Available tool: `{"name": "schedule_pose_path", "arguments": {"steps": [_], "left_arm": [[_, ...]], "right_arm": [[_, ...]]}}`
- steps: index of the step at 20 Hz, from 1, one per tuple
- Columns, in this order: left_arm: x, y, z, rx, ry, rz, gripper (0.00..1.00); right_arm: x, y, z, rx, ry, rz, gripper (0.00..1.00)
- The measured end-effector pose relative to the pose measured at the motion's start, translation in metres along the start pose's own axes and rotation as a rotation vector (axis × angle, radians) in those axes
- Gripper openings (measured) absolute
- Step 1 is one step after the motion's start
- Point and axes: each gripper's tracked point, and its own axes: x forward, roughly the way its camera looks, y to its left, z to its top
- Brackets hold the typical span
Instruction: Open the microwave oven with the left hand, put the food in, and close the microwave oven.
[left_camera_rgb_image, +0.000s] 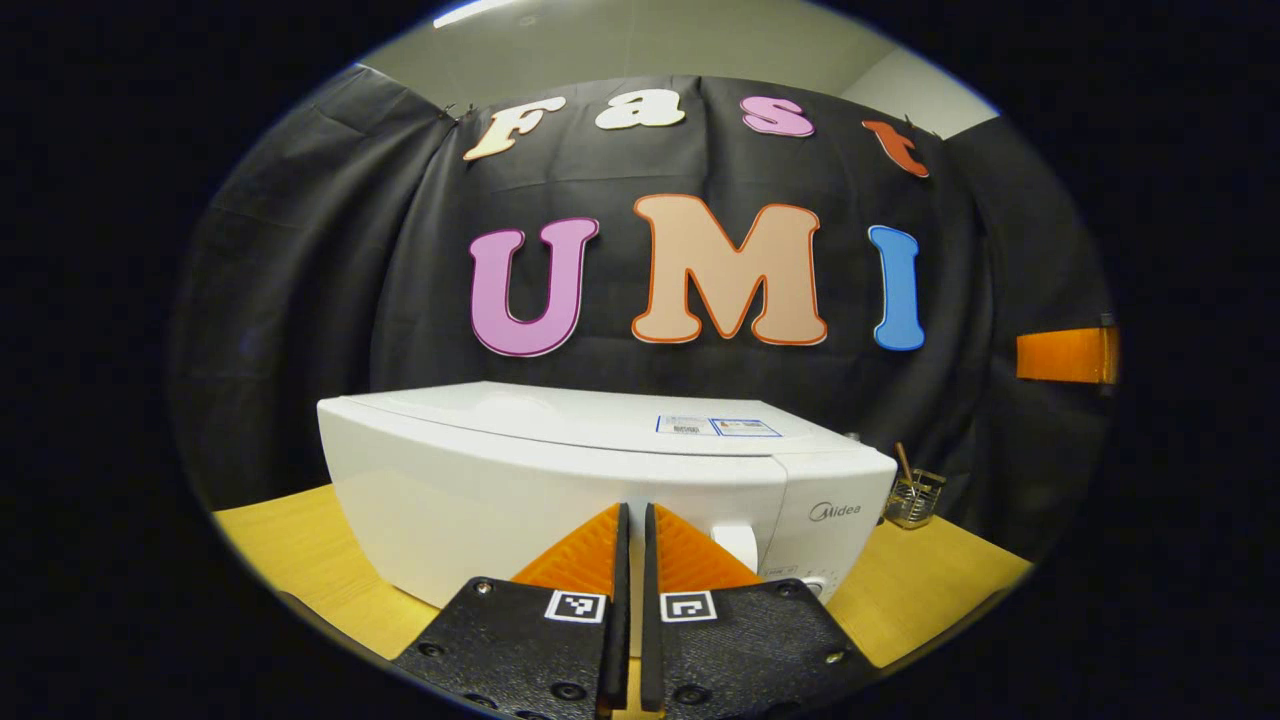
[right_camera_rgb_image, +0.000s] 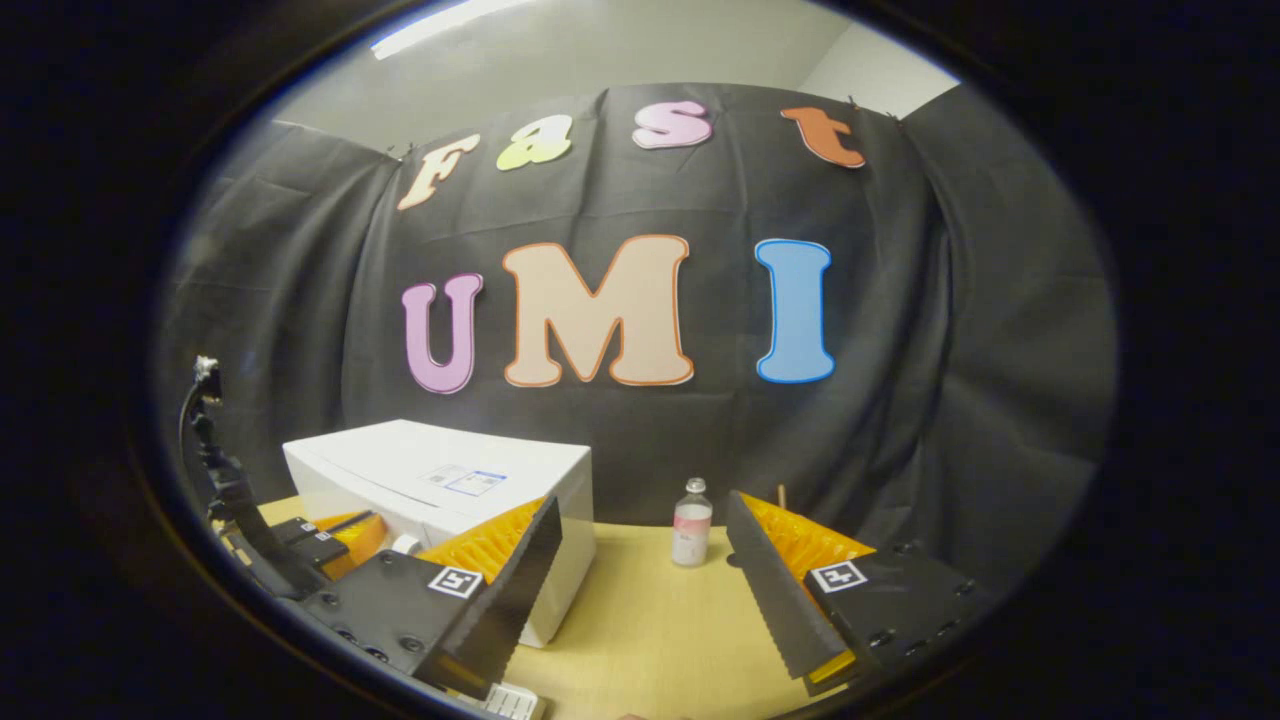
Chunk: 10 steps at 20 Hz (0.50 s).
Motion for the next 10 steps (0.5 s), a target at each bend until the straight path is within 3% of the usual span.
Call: {"name": "schedule_pose_path", "arguments": {"steps": [3, 4, 9, 10], "left_arm": [[-0.009, -0.005, 0.024, 0.03, -0.035, -0.007, 0.12], [-0.016, -0.002, 0.032, 0.046, -0.045, 0.012, 0.18], [-0.054, 0.011, 0.072, 0.055, -0.1, 0.096, 0.31], [-0.061, 0.013, 0.075, 0.042, -0.086, 0.109, 0.53]], "right_arm": [[-0.002, 0.0, 0.004, 0.008, -0.007, -0.002, 0.97], [-0.005, 0.003, 0.006, 0.012, -0.014, 0.007, 0.97], [-0.016, 0.024, 0.015, -0.002, -0.049, 0.065, 0.97], [-0.018, 0.029, 0.015, -0.011, -0.051, 0.079, 0.97]]}}
